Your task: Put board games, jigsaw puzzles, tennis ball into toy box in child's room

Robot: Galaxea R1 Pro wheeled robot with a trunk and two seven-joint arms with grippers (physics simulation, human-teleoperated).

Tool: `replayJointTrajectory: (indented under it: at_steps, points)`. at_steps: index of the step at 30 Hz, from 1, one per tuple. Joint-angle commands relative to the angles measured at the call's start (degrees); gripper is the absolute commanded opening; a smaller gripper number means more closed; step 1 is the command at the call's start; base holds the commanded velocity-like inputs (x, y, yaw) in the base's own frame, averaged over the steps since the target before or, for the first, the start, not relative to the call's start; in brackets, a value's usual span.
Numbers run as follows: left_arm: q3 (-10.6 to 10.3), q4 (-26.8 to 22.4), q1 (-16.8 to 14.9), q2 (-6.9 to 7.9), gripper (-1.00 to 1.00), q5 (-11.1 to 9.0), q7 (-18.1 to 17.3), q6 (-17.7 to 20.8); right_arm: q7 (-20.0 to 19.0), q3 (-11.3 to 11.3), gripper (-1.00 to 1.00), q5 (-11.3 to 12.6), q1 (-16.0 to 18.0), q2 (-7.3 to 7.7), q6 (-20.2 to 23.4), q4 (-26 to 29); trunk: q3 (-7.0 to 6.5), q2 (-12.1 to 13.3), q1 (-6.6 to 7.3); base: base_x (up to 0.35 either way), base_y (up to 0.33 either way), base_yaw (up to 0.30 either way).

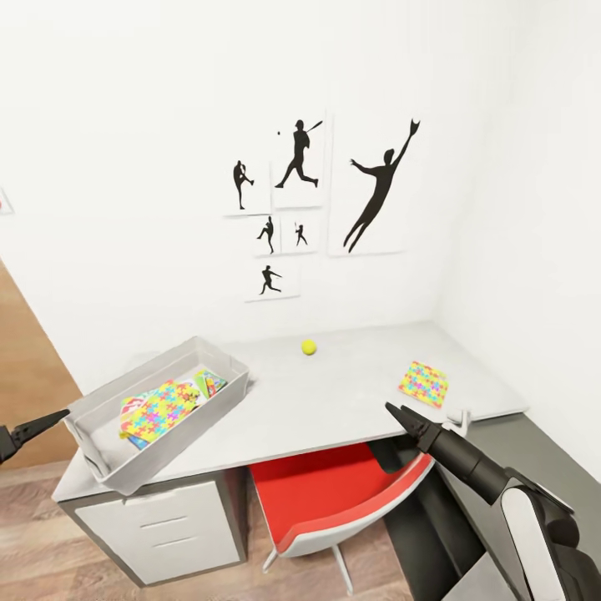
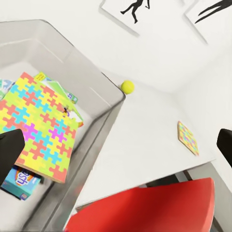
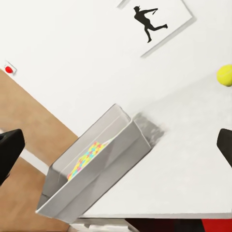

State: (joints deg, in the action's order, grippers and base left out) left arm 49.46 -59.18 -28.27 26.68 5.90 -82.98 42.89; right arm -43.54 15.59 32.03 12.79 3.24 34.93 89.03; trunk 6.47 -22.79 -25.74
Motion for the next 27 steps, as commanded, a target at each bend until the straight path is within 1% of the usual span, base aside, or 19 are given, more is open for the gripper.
replayJointTrajectory:
  at_steps: [1,20,27]
  points:
    - [0.15,-0.06,-0.11,-0.03,1.00,0.60,-0.51,0.60,-0.07,0.06,1.00,0.32,0.05,0.01,0.40,0.00,0.12,-0.12,-0.04,0.028,-0.147,0.104]
    - [0.20,-0.06,-0.11,0.02,1.00,0.61,-0.51,0.61,-0.08,0.06,1.00,0.32,0.04,0.01,0.40,0.00,0.10,-0.12,-0.04,0.007,-0.018,0.012]
    - [0.20,-0.06,-0.11,0.03,1.00,0.61,-0.51,0.61,-0.08,0.06,1.00,0.32,0.04,0.01,0.40,0.00,0.10,-0.12,-0.04,0.094,-0.095,0.000]
